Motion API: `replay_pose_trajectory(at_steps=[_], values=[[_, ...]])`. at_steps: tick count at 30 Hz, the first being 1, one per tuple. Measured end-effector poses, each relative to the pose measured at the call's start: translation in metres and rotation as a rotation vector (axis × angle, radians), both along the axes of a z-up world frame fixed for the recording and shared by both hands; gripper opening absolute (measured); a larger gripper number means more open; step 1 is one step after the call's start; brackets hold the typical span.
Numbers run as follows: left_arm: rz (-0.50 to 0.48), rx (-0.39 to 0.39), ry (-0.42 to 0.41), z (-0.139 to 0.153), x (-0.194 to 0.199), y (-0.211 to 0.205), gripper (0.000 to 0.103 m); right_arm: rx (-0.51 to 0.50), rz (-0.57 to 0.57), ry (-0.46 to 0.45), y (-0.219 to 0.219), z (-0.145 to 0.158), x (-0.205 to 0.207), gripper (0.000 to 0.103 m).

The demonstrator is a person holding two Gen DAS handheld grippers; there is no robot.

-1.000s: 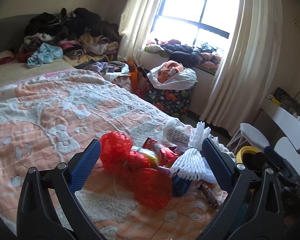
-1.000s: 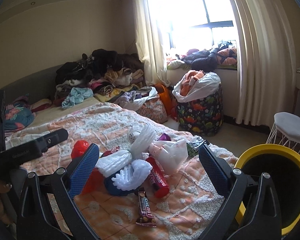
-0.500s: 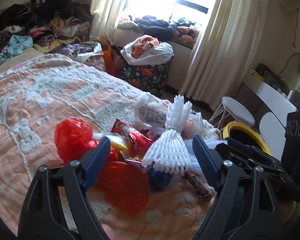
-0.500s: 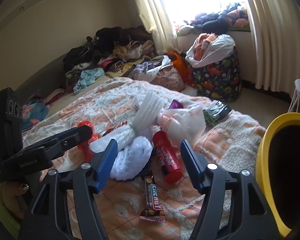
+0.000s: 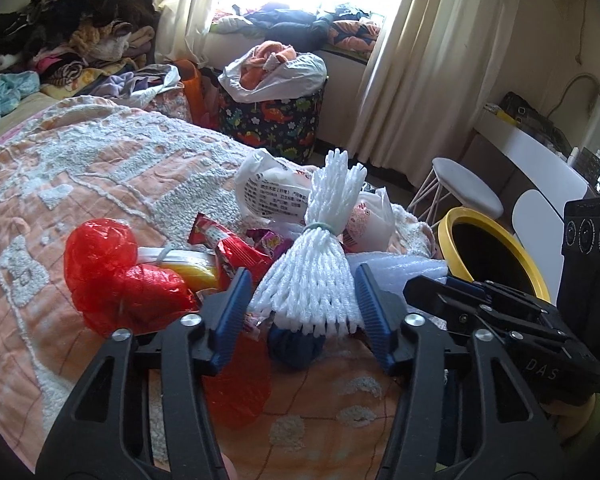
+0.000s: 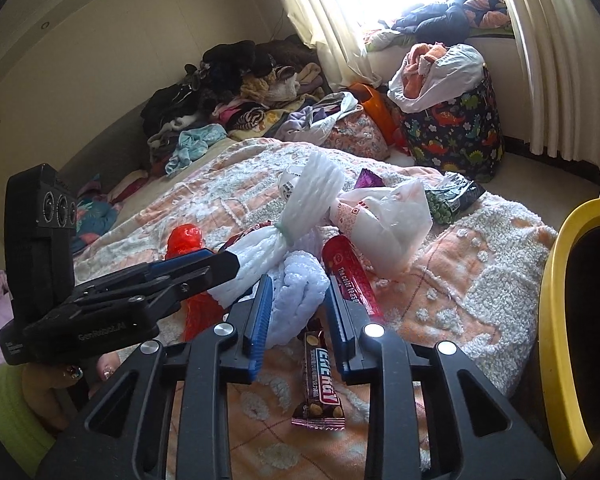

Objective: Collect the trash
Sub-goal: 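Grasp the white foam mesh bundle with left tool while right tool grasps another mesh piece, then lift both held mesh pieces and carry them over the yellow-rimmed bin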

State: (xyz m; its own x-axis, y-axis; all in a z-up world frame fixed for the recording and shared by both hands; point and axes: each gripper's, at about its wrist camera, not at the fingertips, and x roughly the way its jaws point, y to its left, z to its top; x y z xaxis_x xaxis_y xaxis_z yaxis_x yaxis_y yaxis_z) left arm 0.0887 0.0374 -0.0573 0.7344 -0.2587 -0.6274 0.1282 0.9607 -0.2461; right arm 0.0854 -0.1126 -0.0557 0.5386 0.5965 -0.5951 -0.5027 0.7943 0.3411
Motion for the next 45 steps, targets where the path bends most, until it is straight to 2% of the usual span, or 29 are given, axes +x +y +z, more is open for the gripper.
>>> replay_pose_trajectory(at_steps=[5, 8, 15, 23, 29, 45], values=[[-0.004, 0.008, 0.035, -0.006, 0.0, -0.006, 0.016, 0.017, 0.001, 0.001, -0.003, 0.001, 0.0, 0.021], [-0.001, -0.004, 0.015, -0.004, -0.004, -0.005, 0.011, 0.024, 0.007, 0.0, -0.004, 0.002, -0.001, 0.018], [0.048, -0.063, -0.097, 0.028, -0.02, 0.007, 0.011, 0.029, 0.031, -0.049, -0.004, 0.012, -0.01, 0.015], [0.067, -0.093, -0.166, 0.055, -0.029, 0.01, 0.011, 0.06, 0.008, -0.118, -0.017, 0.036, -0.02, 0.015], [0.05, -0.097, -0.184, 0.063, -0.031, 0.003, 0.011, 0.069, -0.045, -0.165, -0.036, 0.054, -0.023, 0.015], [-0.022, -0.065, -0.184, 0.069, -0.029, -0.037, 0.011, 0.118, -0.194, -0.218, -0.104, 0.07, -0.029, 0.015]])
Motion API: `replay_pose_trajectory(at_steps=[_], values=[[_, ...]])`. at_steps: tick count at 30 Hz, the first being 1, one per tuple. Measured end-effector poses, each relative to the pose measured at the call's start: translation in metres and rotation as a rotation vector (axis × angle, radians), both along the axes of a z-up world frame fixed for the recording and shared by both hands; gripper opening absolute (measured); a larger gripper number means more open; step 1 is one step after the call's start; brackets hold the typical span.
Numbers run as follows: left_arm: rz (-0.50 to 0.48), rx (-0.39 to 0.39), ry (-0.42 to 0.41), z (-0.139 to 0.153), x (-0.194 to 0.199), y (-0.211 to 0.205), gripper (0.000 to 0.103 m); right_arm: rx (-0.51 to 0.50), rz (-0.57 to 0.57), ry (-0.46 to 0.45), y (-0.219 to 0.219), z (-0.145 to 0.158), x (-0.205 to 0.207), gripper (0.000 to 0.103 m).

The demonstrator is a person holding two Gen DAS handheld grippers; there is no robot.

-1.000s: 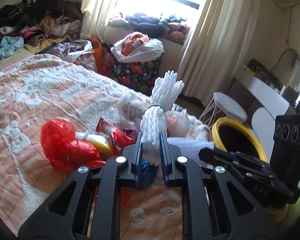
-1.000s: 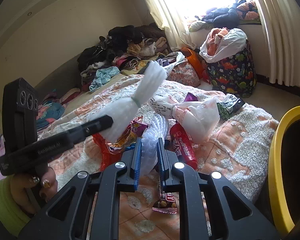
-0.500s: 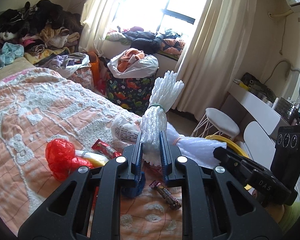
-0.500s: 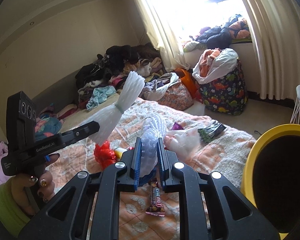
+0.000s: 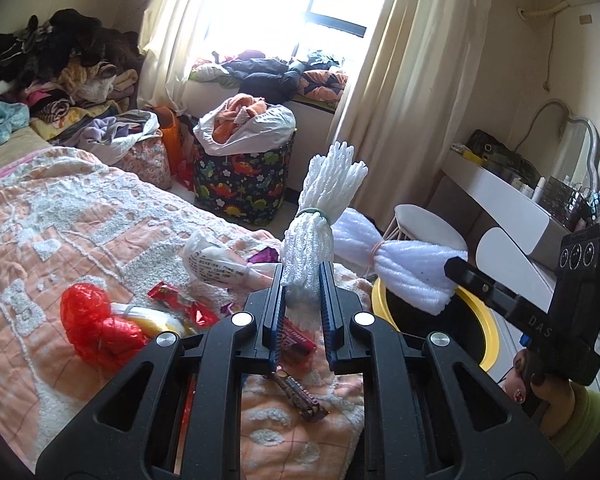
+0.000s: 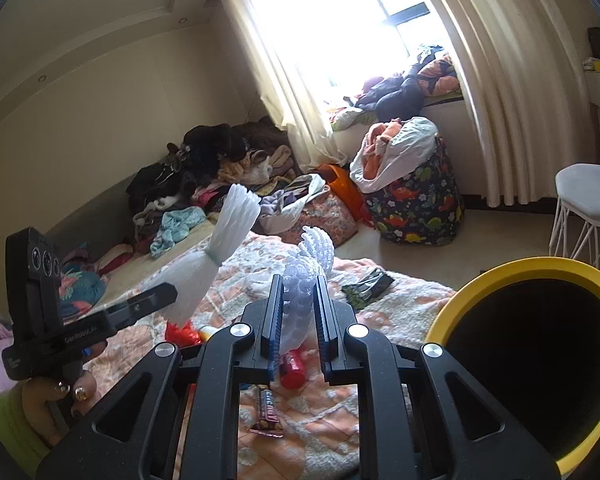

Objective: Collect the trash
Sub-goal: 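Lift both held mesh pieces and carry them over the yellow-rimmed bin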

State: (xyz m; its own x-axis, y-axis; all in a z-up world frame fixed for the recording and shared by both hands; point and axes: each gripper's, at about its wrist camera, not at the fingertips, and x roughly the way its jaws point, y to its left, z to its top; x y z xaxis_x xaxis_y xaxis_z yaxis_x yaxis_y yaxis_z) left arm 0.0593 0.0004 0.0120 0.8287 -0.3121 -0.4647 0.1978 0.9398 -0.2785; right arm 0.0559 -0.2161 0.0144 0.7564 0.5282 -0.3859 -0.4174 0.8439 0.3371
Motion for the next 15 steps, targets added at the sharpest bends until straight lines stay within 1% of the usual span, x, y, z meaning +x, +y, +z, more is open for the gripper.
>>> replay_pose_trajectory(at_steps=[15], values=[[-0.101, 0.047, 0.018, -0.006, 0.006, -0.053, 0.011, 0.02, -0.168, -0.018, -0.06, 0.001, 0.003, 0.015]])
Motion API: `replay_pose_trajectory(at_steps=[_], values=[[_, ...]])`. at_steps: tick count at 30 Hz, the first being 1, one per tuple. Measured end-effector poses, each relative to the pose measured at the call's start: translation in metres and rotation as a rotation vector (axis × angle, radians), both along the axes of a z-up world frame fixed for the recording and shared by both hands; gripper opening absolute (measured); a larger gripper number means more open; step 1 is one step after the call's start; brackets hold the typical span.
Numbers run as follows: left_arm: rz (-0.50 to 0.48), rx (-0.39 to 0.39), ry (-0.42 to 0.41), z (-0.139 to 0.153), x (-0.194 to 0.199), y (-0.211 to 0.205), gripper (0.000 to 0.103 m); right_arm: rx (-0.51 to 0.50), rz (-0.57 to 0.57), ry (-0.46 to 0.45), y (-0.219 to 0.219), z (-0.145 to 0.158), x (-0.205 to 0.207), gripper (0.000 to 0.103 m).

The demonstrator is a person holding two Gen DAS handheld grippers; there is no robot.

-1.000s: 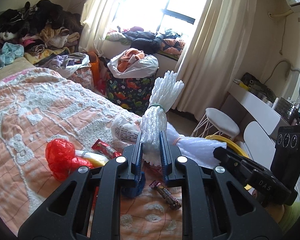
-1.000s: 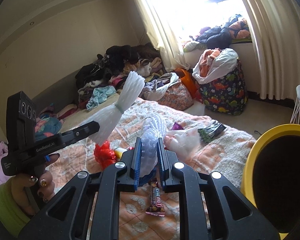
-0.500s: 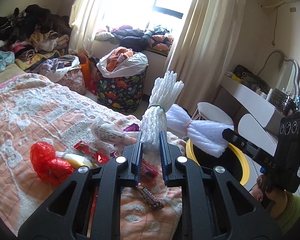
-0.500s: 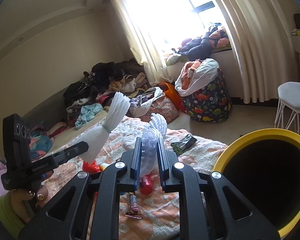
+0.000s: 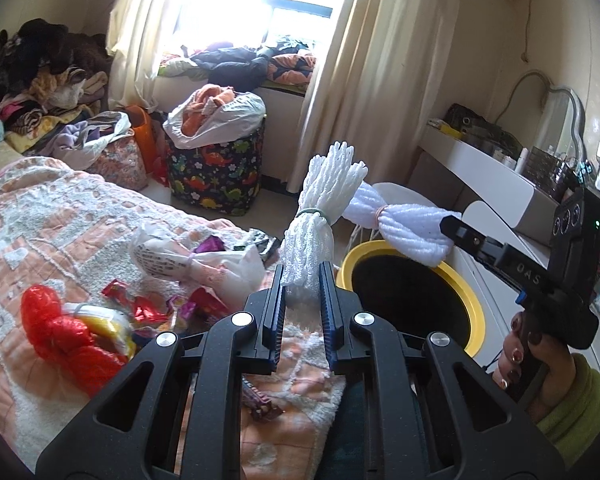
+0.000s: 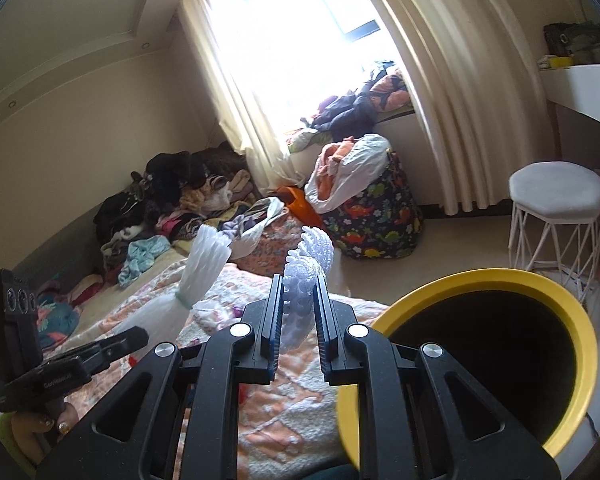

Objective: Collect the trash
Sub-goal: 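Lift both held mesh pieces and carry them over the yellow-rimmed bin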

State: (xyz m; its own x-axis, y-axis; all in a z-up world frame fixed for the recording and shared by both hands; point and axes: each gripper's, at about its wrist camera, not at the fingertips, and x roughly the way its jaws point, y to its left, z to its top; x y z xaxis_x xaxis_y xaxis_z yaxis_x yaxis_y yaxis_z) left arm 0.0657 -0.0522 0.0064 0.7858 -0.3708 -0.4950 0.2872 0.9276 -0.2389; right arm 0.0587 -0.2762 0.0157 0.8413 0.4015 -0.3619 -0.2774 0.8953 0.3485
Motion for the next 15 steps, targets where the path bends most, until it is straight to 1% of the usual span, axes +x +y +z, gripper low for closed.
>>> replay_pose_trajectory(at_steps=[12, 15], values=[[-0.082, 0.029, 0.019, -0.013, 0.007, -0.042, 0.011, 0.031, -0.144, 0.037, -0.048, -0.009, 0.006, 0.015], [-0.097, 0.033, 0.031, -0.018, 0.011, -0.05, 0.011, 0.025, -0.173, 0.068, -0.058, -0.015, 0.01, 0.015]])
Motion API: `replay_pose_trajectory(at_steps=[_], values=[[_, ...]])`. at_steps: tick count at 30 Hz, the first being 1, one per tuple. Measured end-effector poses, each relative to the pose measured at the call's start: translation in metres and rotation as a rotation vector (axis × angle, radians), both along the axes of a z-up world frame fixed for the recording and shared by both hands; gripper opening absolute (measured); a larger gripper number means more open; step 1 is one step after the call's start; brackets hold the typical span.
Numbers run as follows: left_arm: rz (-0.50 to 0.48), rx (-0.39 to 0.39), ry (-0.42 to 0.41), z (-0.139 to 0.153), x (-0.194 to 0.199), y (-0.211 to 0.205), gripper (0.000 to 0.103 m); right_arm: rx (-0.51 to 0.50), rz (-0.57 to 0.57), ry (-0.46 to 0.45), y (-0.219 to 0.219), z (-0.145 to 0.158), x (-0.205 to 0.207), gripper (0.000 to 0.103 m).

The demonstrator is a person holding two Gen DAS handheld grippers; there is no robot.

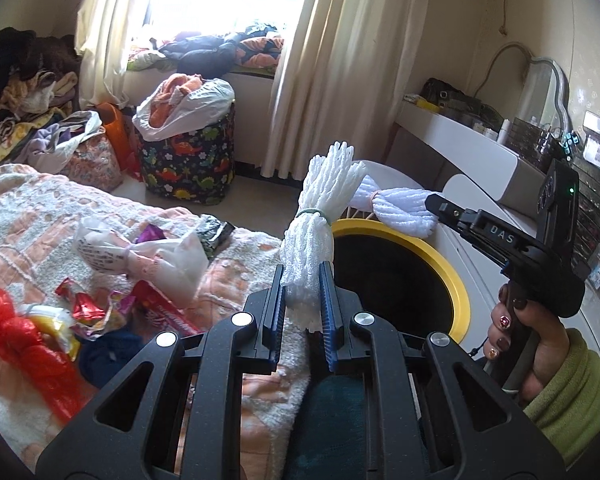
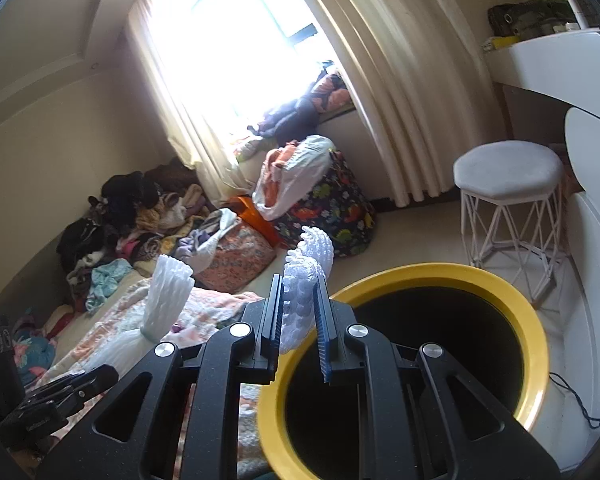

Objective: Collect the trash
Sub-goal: 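Lift both held mesh pieces and carry them over the yellow-rimmed bin, then open both tools to drop the mesh pieces into the bin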

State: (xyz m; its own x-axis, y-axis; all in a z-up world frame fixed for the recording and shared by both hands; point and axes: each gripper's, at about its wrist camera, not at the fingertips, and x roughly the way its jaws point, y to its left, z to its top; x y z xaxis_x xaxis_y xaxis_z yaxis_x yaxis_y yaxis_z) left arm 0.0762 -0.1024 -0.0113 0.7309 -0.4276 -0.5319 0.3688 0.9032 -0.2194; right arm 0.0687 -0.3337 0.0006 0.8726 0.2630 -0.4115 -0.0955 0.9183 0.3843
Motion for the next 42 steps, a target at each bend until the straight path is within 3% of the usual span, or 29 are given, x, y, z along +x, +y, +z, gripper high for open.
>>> replay_pose_trajectory(at_steps=[8, 16, 24, 26, 28, 31, 33, 35, 38, 40, 42], values=[[-0.036, 0.017, 0.037, -0.015, 0.012, -0.025, 0.011, -0.001, -0.07, 0.083, -0.014, -0.012, 0.008, 0.015], [-0.055, 0.05, 0.085, -0.034, 0.029, -0.045, 0.011, 0.024, -0.143, 0.233, -0.025, -0.033, 0.016, 0.015], [-0.082, 0.084, 0.115, -0.051, 0.038, -0.062, 0.011, 0.069, -0.171, 0.277, -0.031, -0.043, 0.017, 0.017], [-0.09, 0.088, 0.124, -0.054, 0.041, -0.066, 0.011, 0.073, -0.182, 0.291, -0.034, -0.046, 0.018, 0.022], [-0.099, 0.092, 0.132, -0.057, 0.043, -0.07, 0.011, 0.084, -0.2, 0.313, -0.037, -0.05, 0.019, 0.036], [-0.103, 0.09, 0.144, -0.061, 0.047, -0.074, 0.012, 0.098, -0.224, 0.325, -0.04, -0.052, 0.019, 0.039], [-0.099, 0.084, 0.144, -0.062, 0.049, -0.074, 0.023, 0.101, -0.233, 0.319, -0.04, -0.052, 0.017, 0.043], [-0.079, 0.075, 0.129, -0.061, 0.049, -0.072, 0.051, 0.099, -0.235, 0.311, -0.04, -0.052, 0.017, 0.046], [-0.042, 0.057, 0.101, -0.057, 0.046, -0.065, 0.078, 0.099, -0.226, 0.293, -0.041, -0.051, 0.018, 0.051], [-0.01, 0.05, 0.084, -0.054, 0.044, -0.059, 0.089, 0.092, -0.217, 0.279, -0.038, -0.05, 0.018, 0.053], [0.018, 0.042, 0.069, -0.05, 0.043, -0.052, 0.092, 0.088, -0.207, 0.266, -0.035, -0.048, 0.018, 0.056]])
